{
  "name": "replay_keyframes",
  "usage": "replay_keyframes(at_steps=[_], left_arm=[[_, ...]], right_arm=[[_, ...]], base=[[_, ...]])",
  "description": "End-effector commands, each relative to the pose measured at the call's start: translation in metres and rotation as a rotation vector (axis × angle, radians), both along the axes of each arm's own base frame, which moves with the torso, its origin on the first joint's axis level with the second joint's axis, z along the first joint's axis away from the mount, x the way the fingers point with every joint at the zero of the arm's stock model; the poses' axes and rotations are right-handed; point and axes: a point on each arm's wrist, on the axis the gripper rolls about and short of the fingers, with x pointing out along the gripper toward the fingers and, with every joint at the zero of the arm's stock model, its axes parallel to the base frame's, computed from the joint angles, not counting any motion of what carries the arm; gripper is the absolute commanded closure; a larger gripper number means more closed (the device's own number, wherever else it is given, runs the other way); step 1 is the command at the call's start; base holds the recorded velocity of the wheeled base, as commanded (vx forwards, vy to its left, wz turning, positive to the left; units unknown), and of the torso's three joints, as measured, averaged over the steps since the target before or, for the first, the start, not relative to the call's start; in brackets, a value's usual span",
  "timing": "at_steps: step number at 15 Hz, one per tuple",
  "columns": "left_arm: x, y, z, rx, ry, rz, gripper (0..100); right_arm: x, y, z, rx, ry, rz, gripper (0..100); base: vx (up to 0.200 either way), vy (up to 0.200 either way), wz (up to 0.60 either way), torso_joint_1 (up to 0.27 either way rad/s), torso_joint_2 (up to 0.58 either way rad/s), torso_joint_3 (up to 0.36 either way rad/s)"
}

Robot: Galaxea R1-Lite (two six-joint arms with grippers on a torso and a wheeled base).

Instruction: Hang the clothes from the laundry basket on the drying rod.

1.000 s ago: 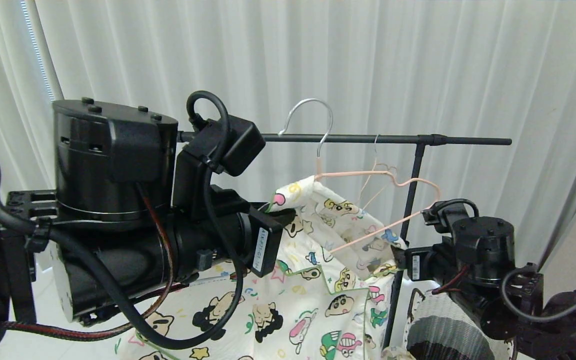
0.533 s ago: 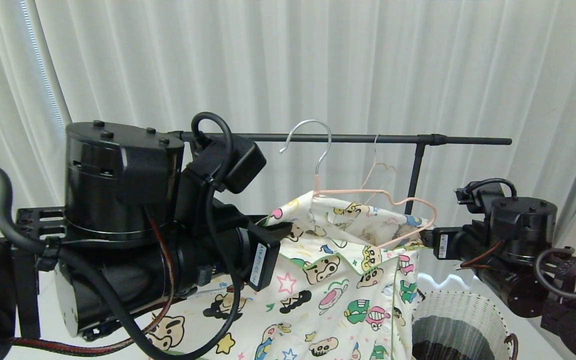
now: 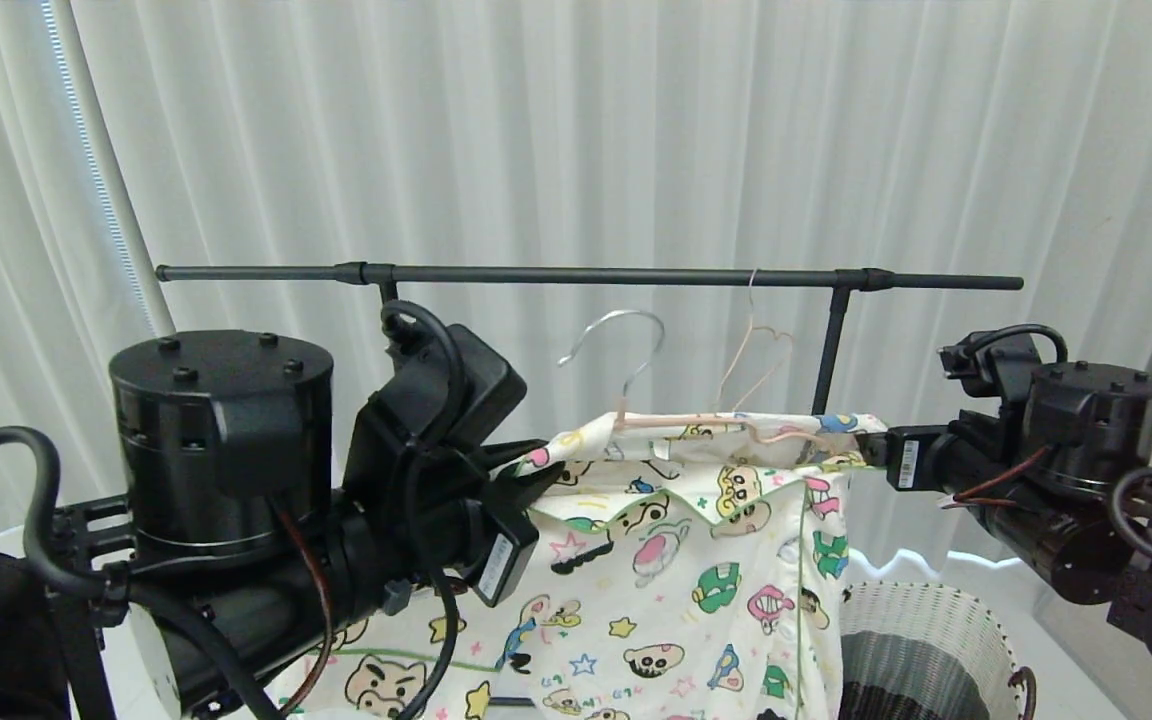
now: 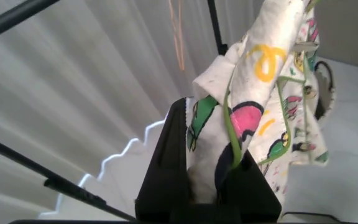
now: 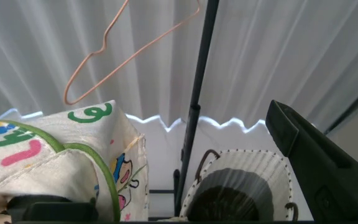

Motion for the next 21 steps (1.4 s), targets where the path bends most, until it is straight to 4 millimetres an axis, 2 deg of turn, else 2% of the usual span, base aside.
replay_keyframes(at_steps=[1,4,8,9,11,16,18,19,21], left_arm=[[0.002,0.005,-0.006,-0.003,-0.008,0.019,100],[0.006,0.008,-0.002,-0.048,-0.073,0.036,100],[0.004,0.010,-0.032,0.127,-0.060,0.025,100],[0.012,0.007,-0.042,0.178,-0.040,0.122,100],[0.027,-0.006,-0.039,0.134,-0.034,0.209,100],[0.050,-0.023,-0.035,0.092,-0.045,0.315,100],[0.047,-0.028,-0.034,0.059,-0.035,0.305,100],[0.043,-0.034,-0.033,0.012,-0.014,0.295,100],[0.036,-0.040,-0.033,-0.010,0.003,0.272,100]], right_arm=[[0.002,-0.004,0.002,0.003,-0.005,-0.010,0],[0.003,-0.005,0.000,0.003,0.001,-0.001,0],[0.000,-0.004,0.006,-0.004,-0.016,0.014,0],[-0.005,-0.005,0.011,-0.010,-0.031,0.022,0],[-0.016,0.001,0.016,-0.008,-0.049,0.071,0],[-0.066,0.021,0.011,-0.042,-0.035,0.251,0],[-0.081,0.027,0.004,-0.058,-0.012,0.317,0],[-0.102,0.040,-0.002,-0.065,0.008,0.447,0],[-0.125,0.057,-0.007,-0.079,0.034,0.589,0]], base=[[0.000,0.000,0.00,0.000,0.00,0.000],[0.000,0.000,0.00,0.000,0.00,0.000],[0.000,0.000,0.00,0.000,0.00,0.000],[0.000,0.000,0.00,0.000,0.00,0.000],[0.000,0.000,0.00,0.000,0.00,0.000],[0.000,0.000,0.00,0.000,0.00,0.000],[0.000,0.000,0.00,0.000,0.00,0.000],[0.000,0.000,0.00,0.000,0.00,0.000],[0.000,0.000,0.00,0.000,0.00,0.000]])
